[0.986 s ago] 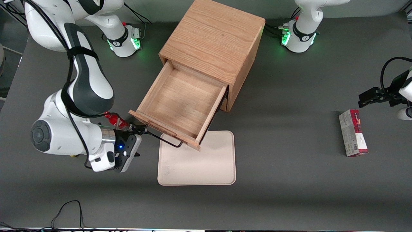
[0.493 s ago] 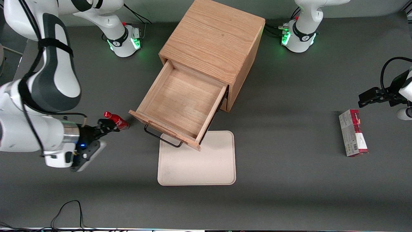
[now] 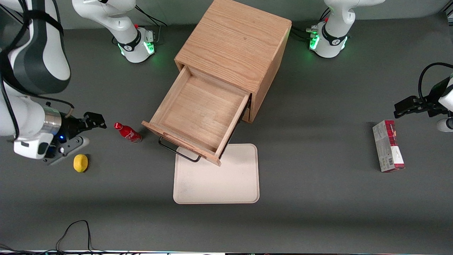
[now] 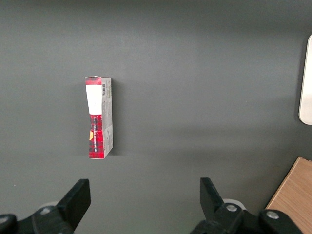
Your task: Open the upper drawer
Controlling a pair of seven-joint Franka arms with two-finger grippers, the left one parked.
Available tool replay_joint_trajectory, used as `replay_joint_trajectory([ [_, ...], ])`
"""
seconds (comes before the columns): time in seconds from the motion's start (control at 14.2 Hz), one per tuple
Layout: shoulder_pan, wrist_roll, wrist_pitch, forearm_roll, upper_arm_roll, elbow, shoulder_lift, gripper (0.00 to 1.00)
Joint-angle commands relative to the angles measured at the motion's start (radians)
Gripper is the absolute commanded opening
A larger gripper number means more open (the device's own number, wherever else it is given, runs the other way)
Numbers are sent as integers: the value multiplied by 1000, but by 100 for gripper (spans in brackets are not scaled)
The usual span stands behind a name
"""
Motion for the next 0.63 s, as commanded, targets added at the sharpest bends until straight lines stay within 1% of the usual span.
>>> replay_joint_trajectory([
  [0.0, 13, 171, 35, -44, -12, -164, -133, 100],
  [0.14, 12, 280, 34, -44, -39, -220, -184, 100],
  [0.21, 13, 303, 23, -44, -42, -223, -190, 100],
  [0.35, 12, 311, -47, -44, -50, -214, -191, 100],
  [0.56, 13, 309, -57, -44, -71, -204, -224, 100],
])
